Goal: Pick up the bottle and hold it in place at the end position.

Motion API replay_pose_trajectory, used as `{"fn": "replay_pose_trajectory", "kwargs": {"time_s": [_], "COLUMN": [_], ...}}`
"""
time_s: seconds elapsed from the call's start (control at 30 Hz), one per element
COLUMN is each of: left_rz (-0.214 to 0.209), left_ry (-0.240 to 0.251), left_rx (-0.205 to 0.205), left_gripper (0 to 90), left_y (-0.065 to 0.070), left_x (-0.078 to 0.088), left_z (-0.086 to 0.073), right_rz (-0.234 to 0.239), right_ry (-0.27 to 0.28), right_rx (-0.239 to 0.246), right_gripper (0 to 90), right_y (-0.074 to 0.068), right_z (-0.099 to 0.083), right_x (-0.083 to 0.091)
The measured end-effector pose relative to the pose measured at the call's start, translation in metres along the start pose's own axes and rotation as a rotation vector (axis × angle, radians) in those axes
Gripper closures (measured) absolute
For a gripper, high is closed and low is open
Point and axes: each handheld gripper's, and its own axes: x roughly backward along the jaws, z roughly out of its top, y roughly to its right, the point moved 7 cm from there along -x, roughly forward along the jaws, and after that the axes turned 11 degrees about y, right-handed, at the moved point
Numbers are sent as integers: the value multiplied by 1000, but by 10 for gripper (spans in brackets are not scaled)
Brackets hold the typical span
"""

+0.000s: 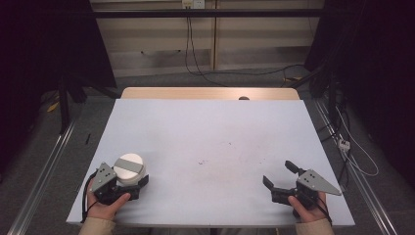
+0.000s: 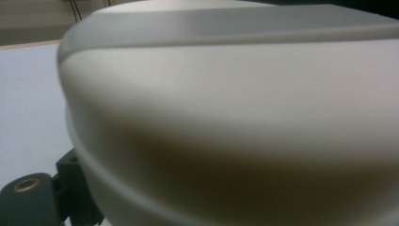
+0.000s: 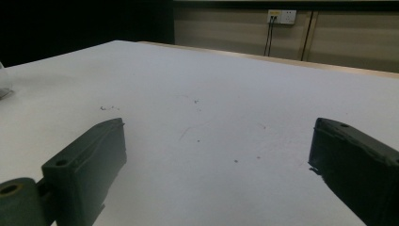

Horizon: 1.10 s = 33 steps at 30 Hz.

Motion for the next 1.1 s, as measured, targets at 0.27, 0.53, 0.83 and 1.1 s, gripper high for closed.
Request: {"fn": "replay_pose_trajectory", "kwargs": {"time_s": [0.27, 0.53, 0.83, 1.1], "left_rz": [-2, -20, -39, -74], "left_ry": [-3, 1, 15, 55], "left_rx": [-28, -27, -29, -43], "left_gripper": [152, 179, 184, 184], "left_y": [-1, -1, -2, 5], "left_x": [0, -1, -2, -9], "left_z": [0, 1, 3, 13], "right_rz": [1, 1, 3, 0], "right_ry": [-2, -3, 1, 6], "right_rx": [-2, -1, 1, 0], "right_gripper": [40, 41, 41, 41], "right_y": [0, 0, 0, 0], "right_z": [0, 0, 0, 1], "right_x": [-1, 0, 0, -1]}}
